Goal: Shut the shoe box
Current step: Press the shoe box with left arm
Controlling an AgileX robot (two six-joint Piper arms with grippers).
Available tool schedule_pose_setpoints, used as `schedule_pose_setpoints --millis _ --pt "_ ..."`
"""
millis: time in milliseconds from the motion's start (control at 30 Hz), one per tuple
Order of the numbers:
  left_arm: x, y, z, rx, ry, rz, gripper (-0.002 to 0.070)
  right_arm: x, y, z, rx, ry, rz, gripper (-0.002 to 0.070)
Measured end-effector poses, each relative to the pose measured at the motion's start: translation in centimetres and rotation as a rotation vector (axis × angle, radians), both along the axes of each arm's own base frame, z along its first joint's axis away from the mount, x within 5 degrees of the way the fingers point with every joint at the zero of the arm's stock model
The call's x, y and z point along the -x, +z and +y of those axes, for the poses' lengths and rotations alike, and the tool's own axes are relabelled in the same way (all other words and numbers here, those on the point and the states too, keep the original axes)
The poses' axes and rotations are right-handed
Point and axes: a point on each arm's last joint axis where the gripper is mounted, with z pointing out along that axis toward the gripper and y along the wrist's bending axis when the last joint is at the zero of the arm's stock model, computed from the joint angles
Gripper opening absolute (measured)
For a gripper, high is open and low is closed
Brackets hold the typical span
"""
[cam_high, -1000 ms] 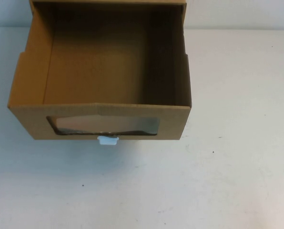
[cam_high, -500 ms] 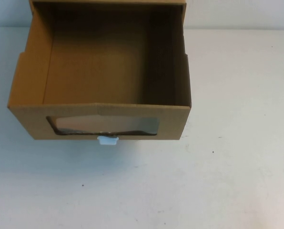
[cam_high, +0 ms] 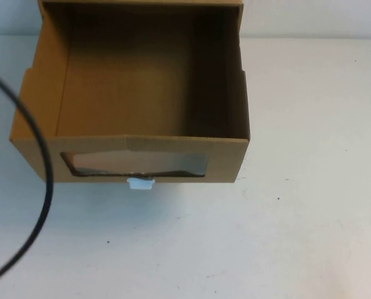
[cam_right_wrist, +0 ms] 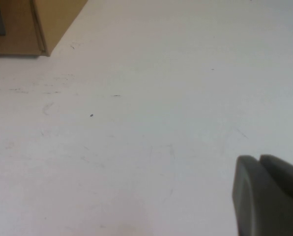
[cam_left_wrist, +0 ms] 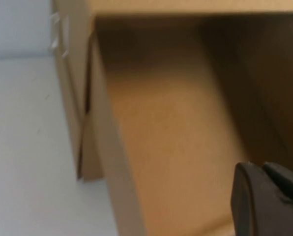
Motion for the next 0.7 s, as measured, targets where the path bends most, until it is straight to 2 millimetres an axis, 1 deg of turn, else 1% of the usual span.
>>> schedule_pose_setpoints --millis 67,133,167,233,367,400,467,567,667,700 --pt "-2.2 2.3 -0.6 -0.025 -0.057 -0.012 -0.0005 0.0 0.0 0.0 0.000 0.000 0.000 -0.0013" --pt "-4.8 4.1 -1.3 -0.046 -0.122 -0.009 -0.0005 0.0 0.0 0.0 0.000 0.000 0.000 -0.0013" --pt "-6.3 4.5 -1.6 -0.054 -0.148 0.005 -0.0005 0.0 0.0 0.0 0.000 0.000 0.000 -0.0013" --pt "-9.0 5.8 -2.3 -0.067 -0.207 0.011 -0.0005 0.0 0.0 0.0 0.000 0.000 0.000 -0.0013" --pt "-14.1 7.7 -3.4 -0.080 -0.284 0.022 -0.0005 0.0 0.0 0.0 0.000 0.000 0.000 -0.0013" --pt "-15.0 8.3 -3.6 -0.084 -0.296 0.012 -0.0005 0.0 0.0 0.0 0.000 0.000 0.000 -0.0013" --pt "-17.5 8.5 -4.3 -0.096 -0.330 0.016 -0.0005 0.0 0.0 0.0 0.000 0.000 0.000 -0.0013" --pt "-20.5 8.4 -5.7 -0.105 -0.378 0.023 -0.0005 0.0 0.0 0.0 0.000 0.000 0.000 -0.0013" --pt "-23.4 7.3 -7.2 -0.107 -0.422 0.056 -0.0005 0.0 0.0 0.0 0.000 0.000 0.000 -0.0013" --pt "-24.0 7.3 -7.5 -0.106 -0.429 0.055 -0.0005 0.0 0.0 0.0 0.000 0.000 0.000 -0.0013"
